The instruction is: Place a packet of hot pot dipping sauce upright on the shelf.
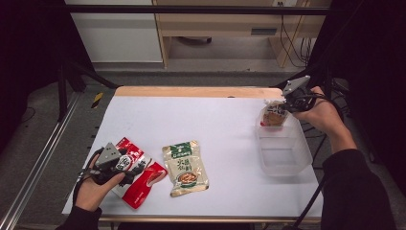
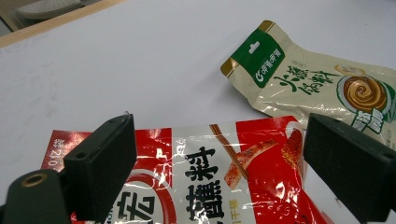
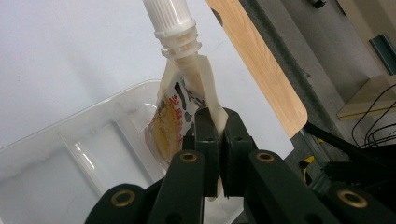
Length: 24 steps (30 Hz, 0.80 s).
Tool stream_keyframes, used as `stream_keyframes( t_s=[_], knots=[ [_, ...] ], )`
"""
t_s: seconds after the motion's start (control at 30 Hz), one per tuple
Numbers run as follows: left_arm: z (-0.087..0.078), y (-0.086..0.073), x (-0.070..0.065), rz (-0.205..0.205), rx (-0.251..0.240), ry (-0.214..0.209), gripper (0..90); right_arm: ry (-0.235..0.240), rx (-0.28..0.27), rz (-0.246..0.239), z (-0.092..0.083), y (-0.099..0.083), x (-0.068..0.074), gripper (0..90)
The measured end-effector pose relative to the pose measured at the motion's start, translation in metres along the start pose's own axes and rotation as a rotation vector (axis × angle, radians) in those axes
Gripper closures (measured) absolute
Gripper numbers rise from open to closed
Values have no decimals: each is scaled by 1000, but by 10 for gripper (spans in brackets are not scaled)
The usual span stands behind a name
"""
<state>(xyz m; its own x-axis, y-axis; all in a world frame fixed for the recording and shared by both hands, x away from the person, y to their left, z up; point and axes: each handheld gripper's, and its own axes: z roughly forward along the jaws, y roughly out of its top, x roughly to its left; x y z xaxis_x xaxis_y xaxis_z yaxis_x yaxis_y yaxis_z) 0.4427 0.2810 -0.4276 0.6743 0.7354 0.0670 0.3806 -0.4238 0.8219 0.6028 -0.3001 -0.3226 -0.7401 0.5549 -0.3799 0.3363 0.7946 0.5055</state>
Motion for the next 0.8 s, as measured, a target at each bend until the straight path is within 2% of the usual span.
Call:
stream_keyframes(
  t_s=[0.27,0.8],
  knots=[
    [1,0,0,-1,2,-5,97,1,-2,7,4,-1,2,878],
    [1,0,-1,3,2,-8,98,36,1,12,15,-6,6,877]
  ],
)
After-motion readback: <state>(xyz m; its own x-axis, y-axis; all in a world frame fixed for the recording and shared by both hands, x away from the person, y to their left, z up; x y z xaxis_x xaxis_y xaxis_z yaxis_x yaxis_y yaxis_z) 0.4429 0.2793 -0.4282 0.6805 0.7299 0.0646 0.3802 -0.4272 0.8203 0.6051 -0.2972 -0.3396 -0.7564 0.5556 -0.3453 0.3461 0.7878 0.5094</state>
